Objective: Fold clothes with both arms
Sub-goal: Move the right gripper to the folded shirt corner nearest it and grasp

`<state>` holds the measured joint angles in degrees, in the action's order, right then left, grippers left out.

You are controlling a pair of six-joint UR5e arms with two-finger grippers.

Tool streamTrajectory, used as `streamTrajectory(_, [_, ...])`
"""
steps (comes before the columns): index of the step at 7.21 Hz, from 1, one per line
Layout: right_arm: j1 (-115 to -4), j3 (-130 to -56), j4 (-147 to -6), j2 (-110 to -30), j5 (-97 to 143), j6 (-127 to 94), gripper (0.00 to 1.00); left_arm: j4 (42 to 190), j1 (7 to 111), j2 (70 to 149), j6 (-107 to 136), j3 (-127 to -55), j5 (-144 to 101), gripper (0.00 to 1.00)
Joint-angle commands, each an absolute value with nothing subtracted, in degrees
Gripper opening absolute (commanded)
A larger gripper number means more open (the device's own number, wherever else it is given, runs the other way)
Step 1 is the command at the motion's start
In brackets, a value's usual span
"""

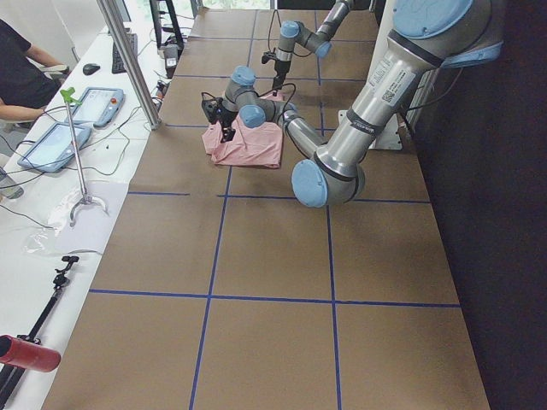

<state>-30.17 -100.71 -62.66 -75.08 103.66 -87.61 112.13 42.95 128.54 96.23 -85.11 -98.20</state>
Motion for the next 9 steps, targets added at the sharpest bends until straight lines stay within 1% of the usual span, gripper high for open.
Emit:
streamTrajectory(1, [-30.0, -100.5, -65.0, -74.3, 103.5, -87.4, 0.82, 112.1, 42.9, 128.4, 96.2, -85.2, -98.3, 1.0])
streamTrajectory(3, [-30.1, -100.3, -65.4, -74.0, 103.4, -86.8, 0.82, 112.1, 42.9, 128.4, 96.2, -85.2, -98.3, 1.0])
streamTrajectory(4, [-30.1, -100.0, -65.3, -73.9, 103.4, -86.7, 0.76, 112.1, 42.9, 128.2, 96.2, -85.2, -98.3, 1.0])
streamTrajectory(5, [-30.2, -100.0, -65.3, -73.9, 103.5, -86.7, 0.32, 112.1, 42.9, 128.2, 96.2, -85.2, -98.3, 1.0])
streamTrajectory(6, [-30.4, -100.0, -65.4, -73.9, 103.8, -86.6, 0.0, 112.1, 42.9, 128.1, 96.2, -85.2, -98.3, 1.0])
streamTrajectory(9, [-31.4, -100.1, -67.9, -72.4, 104.2, -86.4, 0.0, 112.3, 42.9, 128.0, 96.2, -85.2, -98.3, 1.0])
